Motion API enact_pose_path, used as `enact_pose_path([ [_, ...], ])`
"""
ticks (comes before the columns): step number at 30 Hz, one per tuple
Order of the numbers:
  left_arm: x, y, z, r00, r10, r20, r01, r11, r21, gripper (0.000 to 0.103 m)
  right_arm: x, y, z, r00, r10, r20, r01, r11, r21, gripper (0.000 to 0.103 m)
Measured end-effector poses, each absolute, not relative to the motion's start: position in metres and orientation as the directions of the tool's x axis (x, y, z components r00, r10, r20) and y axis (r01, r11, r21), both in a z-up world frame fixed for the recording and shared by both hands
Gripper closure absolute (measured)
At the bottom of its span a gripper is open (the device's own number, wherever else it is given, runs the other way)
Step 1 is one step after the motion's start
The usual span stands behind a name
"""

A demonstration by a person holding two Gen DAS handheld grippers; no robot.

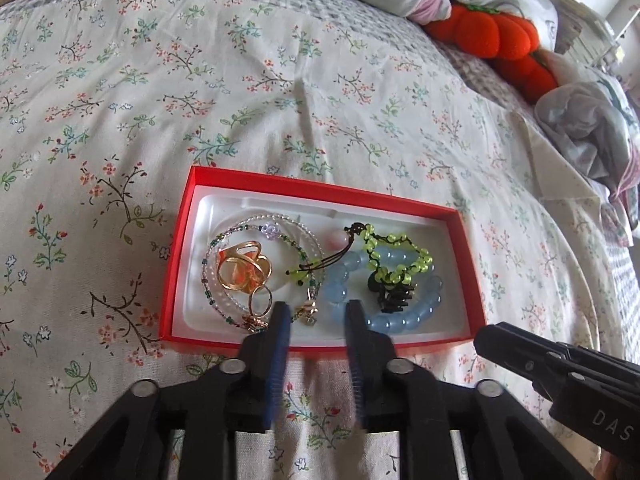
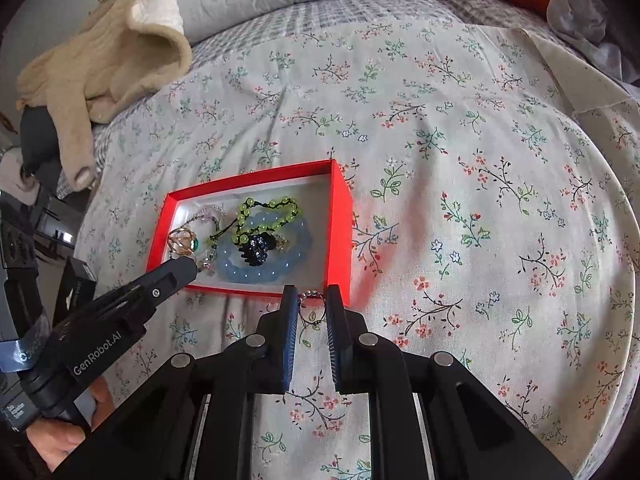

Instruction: Organize jewelry

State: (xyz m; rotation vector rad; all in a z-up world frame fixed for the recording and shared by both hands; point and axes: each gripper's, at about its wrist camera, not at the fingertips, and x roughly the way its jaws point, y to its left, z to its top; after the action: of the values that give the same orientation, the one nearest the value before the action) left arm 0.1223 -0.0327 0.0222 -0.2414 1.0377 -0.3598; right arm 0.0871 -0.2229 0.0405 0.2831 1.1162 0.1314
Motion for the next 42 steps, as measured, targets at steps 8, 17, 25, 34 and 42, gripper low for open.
enact_pose_path([
  [8, 0.110, -0.024, 0.031, 0.470, -0.386, -0.794, 0.182, 0.922, -0.340, 0.066, 0.092, -0.214, 0.053, 0.491, 0.213, -0.845, 0.022, 0.966, 0.256, 0.088],
  [17, 0.104, -0.017, 0.026, 0.469, -0.328, -0.820, 0.169, 0.945, -0.282, 0.061, 0.106, -0.213, 0.044, 0.488, 0.238, -0.840, 0.026, 0.958, 0.286, 0.086],
  [25, 0.102, -0.018, 0.026, 0.476, -0.294, -0.829, 0.158, 0.956, -0.248, 0.050, 0.102, -0.218, 0.048, 0.503, 0.240, -0.830, 0.021, 0.957, 0.289, 0.071],
  [34, 0.082, -0.017, 0.034, 0.520, -0.233, -0.822, 0.155, 0.972, -0.177, 0.020, 0.083, -0.220, 0.057, 0.515, 0.208, -0.831, 0.004, 0.970, 0.245, 0.047],
  [42, 0.051, -0.017, 0.039, 0.551, -0.113, -0.827, 0.152, 0.988, -0.034, 0.001, 0.046, -0.225, 0.063, 0.543, 0.107, -0.833, 0.015, 0.990, 0.138, 0.001],
])
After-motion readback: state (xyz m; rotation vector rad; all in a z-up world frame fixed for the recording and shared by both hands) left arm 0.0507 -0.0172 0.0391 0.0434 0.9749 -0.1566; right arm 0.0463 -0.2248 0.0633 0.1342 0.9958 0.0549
